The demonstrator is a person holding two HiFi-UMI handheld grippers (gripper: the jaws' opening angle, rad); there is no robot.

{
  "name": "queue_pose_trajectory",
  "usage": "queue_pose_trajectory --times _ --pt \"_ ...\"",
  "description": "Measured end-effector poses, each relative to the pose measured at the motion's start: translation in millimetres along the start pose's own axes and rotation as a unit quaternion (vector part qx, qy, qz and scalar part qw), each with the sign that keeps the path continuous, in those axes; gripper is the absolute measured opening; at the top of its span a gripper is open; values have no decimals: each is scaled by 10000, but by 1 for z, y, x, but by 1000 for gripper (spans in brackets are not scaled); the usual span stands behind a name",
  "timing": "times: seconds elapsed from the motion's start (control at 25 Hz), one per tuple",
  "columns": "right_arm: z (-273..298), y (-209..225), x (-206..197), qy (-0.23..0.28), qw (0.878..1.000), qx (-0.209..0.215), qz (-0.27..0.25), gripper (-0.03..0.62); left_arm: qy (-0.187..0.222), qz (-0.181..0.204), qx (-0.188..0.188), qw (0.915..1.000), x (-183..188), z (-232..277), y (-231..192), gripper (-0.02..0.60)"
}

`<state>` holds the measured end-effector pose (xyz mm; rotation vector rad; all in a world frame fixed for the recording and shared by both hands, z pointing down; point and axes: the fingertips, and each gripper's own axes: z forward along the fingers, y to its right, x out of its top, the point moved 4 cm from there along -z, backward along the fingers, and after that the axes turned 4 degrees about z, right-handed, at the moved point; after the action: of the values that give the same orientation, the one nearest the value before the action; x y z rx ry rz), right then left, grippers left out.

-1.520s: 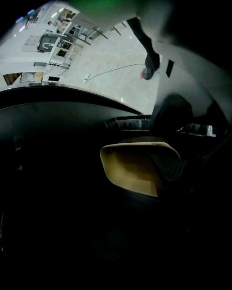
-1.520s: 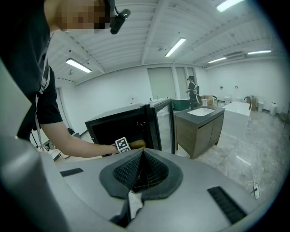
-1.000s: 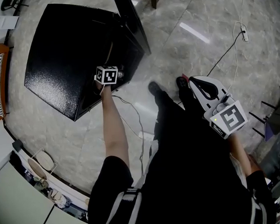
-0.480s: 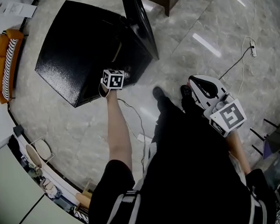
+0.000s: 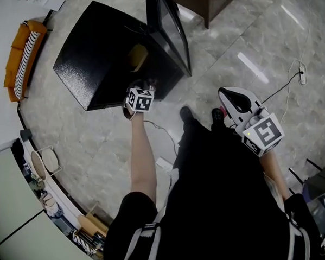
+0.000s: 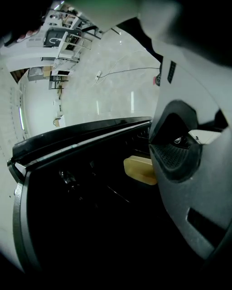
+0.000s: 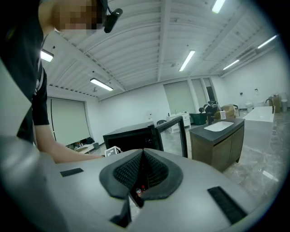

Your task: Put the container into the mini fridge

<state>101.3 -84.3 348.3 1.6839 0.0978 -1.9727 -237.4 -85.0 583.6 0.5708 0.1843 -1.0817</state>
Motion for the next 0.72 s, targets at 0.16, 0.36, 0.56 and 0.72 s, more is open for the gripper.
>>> queue_pose_trajectory --times 0.16,0.36,0.56,0.72 --pt "-19 9 -4 10 9998 191 -52 18 -42 -27 102 9999 4 -13 23 34" --pt "-39 21 -12 -37 9991 409 -52 18 -49 -316 41 9995 10 -32 58 32" --pt "-51 26 -19 -129 9977 664 -103 18 238 -657 -69 9975 19 -66 93 32" --pt "-53 26 -22 -114 9972 742 58 18 557 -823 -93 9950 23 -104 112 32"
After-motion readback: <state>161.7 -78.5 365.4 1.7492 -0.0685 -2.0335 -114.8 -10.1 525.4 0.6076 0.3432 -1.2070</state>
